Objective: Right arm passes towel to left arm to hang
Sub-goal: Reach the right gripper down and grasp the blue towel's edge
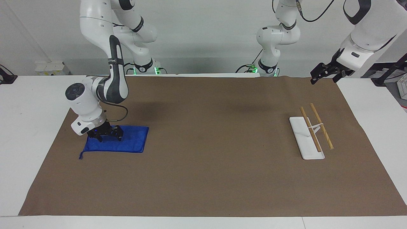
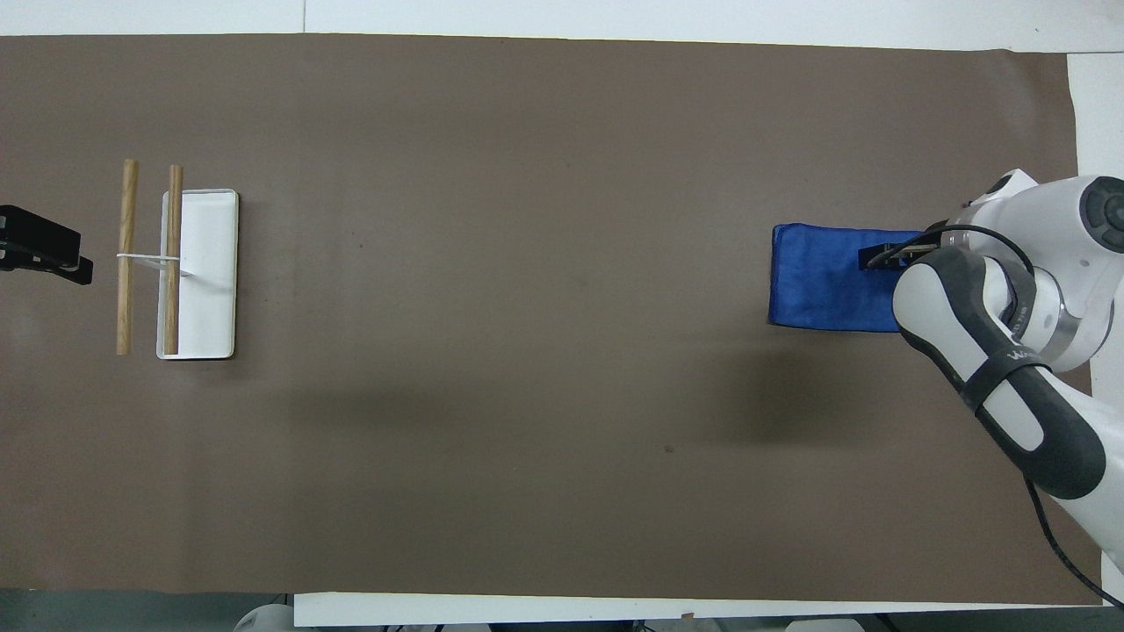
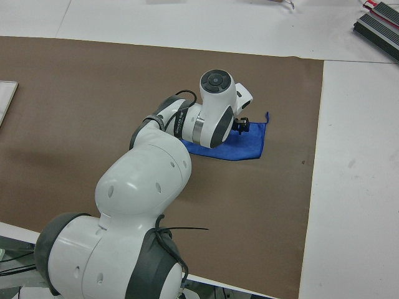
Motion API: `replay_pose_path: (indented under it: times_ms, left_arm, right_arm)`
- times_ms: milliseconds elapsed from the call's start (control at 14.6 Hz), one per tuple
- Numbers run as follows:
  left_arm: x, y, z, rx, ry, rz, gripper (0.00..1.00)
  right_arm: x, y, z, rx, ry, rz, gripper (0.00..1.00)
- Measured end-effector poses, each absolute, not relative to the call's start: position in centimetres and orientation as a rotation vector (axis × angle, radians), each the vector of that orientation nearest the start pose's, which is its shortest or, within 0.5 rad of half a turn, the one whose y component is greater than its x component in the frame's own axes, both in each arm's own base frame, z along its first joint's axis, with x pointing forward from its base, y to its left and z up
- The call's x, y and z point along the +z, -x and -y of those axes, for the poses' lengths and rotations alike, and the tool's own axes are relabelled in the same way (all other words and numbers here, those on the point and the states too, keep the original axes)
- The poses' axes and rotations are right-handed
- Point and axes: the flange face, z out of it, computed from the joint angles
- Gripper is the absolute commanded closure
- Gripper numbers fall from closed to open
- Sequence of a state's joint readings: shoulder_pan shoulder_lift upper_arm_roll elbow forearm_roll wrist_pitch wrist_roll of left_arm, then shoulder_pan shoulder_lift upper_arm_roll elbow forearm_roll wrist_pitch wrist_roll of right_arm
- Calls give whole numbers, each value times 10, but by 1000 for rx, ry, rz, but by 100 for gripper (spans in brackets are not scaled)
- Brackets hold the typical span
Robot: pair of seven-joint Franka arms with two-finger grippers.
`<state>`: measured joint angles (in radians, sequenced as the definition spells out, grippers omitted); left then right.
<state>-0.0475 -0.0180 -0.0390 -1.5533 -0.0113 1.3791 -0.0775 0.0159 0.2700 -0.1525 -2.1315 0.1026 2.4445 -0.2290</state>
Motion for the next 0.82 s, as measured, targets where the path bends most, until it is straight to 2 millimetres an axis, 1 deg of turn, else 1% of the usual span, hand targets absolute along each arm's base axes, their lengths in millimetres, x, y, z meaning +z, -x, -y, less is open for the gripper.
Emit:
replay_pose_path:
  times_ms: [69,137,275,480,549,686,755,824]
  left_arm:
    - [627,-526,47,247,3129,-16,0]
    - [626,-526,47,249,3129,-16,0]
    - [626,-526,47,249,3129,-16,0]
    - [626,-526,47,249,3129,-16,0]
    - [626,-526,47,249,3129,-16,0]
    - [626,-526,47,249,3129,-16,0]
    - [626,-526,47,249,3129,-16,0]
    - [626,-526,47,249,3130,-16,0]
  right_arm:
    - [283,-571,76,-90,3124,38,1]
    - [281,-570,76,-97,3125,40,4]
    - [279,-569,75,-97,3126,41,18]
    - [281,-569,76,-103,3126,63,63]
    - [284,-569,75,-110,3125,72,75]
    - [287,-570,75,-120,3124,92,97]
    - [289,-570,75,-123,3124,98,100]
    - [290,-570,76,-126,3125,100,100]
